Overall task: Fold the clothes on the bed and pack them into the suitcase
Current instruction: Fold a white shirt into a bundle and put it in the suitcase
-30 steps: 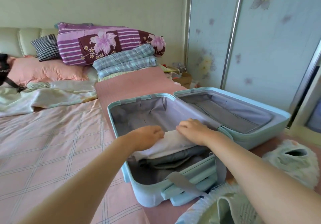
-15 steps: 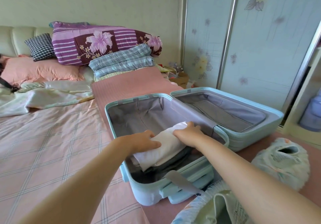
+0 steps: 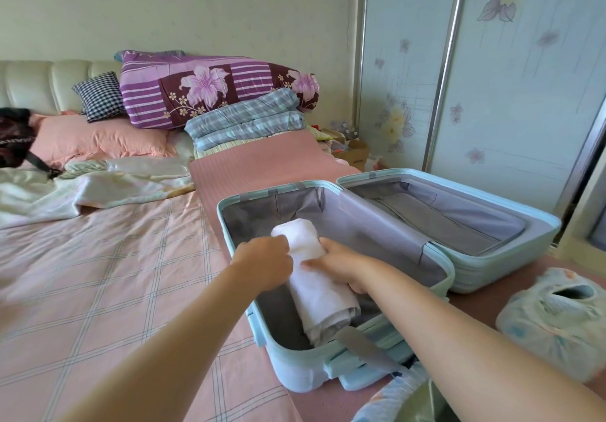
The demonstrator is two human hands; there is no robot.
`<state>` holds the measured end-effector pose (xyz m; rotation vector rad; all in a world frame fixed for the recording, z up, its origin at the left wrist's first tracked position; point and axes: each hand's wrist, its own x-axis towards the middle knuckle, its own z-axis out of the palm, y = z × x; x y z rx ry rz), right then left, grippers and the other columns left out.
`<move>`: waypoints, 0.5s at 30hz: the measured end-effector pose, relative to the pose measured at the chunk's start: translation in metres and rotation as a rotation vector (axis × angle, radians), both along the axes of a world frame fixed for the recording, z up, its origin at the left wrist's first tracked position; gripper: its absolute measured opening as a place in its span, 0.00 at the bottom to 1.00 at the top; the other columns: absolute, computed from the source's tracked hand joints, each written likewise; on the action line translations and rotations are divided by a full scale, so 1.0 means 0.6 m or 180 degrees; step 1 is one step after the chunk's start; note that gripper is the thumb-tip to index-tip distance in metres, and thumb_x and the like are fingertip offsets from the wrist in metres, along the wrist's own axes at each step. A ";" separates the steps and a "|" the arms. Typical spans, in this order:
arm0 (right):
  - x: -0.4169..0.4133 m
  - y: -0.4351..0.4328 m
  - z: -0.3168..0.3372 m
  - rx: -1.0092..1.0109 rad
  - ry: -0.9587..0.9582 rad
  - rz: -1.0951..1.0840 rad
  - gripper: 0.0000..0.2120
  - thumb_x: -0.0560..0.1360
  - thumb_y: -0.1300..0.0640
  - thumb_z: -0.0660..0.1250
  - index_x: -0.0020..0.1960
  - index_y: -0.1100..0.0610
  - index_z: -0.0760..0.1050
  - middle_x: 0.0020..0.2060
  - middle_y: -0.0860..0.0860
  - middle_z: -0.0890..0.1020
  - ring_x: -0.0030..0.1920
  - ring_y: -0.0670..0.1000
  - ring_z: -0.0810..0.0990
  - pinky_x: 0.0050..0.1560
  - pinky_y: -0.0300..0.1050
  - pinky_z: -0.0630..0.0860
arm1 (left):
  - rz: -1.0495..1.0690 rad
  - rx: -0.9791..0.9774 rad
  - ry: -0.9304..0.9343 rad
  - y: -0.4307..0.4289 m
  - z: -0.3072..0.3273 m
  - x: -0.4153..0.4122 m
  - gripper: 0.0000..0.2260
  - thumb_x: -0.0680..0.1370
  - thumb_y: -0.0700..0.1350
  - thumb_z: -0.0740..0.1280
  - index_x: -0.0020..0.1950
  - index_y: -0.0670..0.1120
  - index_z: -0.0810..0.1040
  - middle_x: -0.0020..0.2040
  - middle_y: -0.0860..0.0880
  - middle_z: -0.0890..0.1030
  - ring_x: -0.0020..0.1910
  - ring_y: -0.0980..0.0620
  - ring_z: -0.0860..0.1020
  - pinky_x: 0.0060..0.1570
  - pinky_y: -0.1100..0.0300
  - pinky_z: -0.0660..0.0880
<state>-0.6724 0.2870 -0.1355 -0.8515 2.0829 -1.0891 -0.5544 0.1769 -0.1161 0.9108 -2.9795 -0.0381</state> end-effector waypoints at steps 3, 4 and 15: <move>0.006 -0.003 -0.008 -0.0169 -0.0030 0.0113 0.32 0.70 0.45 0.76 0.72 0.48 0.71 0.60 0.49 0.80 0.57 0.51 0.80 0.59 0.50 0.79 | -0.0047 0.0027 0.0351 -0.014 -0.009 0.008 0.19 0.82 0.50 0.55 0.74 0.54 0.64 0.71 0.48 0.70 0.67 0.43 0.71 0.65 0.48 0.69; 0.007 -0.005 -0.011 -0.0113 -0.0051 0.0045 0.27 0.70 0.43 0.76 0.66 0.48 0.75 0.55 0.48 0.82 0.54 0.49 0.81 0.56 0.47 0.80 | -0.0111 0.0066 0.0255 -0.016 -0.014 0.009 0.20 0.83 0.51 0.55 0.76 0.55 0.62 0.73 0.48 0.68 0.69 0.43 0.69 0.67 0.47 0.67; 0.031 -0.046 -0.030 0.0005 -0.0488 0.0454 0.24 0.73 0.54 0.72 0.68 0.51 0.71 0.62 0.53 0.78 0.57 0.53 0.80 0.59 0.48 0.77 | 0.0263 0.0213 0.0249 -0.059 -0.020 0.038 0.20 0.83 0.49 0.51 0.76 0.52 0.60 0.73 0.48 0.70 0.72 0.47 0.67 0.75 0.43 0.48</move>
